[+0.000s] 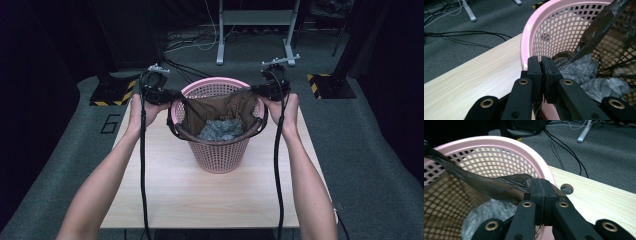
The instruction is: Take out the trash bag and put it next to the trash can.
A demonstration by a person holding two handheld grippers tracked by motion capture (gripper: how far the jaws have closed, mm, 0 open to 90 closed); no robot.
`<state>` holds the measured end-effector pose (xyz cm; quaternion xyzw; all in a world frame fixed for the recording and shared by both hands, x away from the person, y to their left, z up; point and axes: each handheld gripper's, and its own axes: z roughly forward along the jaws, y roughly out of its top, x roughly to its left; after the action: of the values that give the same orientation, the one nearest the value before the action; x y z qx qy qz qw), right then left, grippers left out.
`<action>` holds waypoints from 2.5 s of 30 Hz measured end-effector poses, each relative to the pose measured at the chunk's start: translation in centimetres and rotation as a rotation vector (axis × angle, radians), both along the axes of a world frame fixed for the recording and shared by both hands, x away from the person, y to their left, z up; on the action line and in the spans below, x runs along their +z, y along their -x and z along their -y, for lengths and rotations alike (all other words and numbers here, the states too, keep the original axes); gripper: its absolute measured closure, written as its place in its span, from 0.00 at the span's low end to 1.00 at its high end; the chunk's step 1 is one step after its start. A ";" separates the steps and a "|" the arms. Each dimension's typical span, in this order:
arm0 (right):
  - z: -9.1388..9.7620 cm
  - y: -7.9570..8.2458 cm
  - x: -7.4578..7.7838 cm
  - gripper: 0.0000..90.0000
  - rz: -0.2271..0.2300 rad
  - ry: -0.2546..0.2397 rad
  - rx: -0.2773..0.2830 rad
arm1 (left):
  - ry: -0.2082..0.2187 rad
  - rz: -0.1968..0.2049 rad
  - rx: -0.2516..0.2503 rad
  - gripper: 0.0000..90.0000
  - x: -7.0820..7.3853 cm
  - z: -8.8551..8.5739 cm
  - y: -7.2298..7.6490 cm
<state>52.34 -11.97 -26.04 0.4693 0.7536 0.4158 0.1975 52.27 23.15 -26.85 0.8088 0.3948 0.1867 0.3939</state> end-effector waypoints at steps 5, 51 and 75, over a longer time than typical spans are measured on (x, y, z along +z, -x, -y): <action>0.2 2.2 0.7 1.00 0.024 -0.039 0.041 | 0.030 -0.014 -0.018 0.95 0.2 -0.4 0.5; -4.7 3.2 3.9 1.00 0.034 -0.310 0.279 | 0.146 -0.030 -0.302 1.00 0.4 10.1 -0.8; -5.1 0.9 -0.1 0.85 -0.020 -0.088 0.330 | 0.314 -0.001 -0.519 1.00 4.9 8.9 0.8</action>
<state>51.46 -6.92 -26.18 0.3513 0.8035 0.4704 0.0982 51.52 14.23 -21.98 0.8118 0.1994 0.0160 0.5486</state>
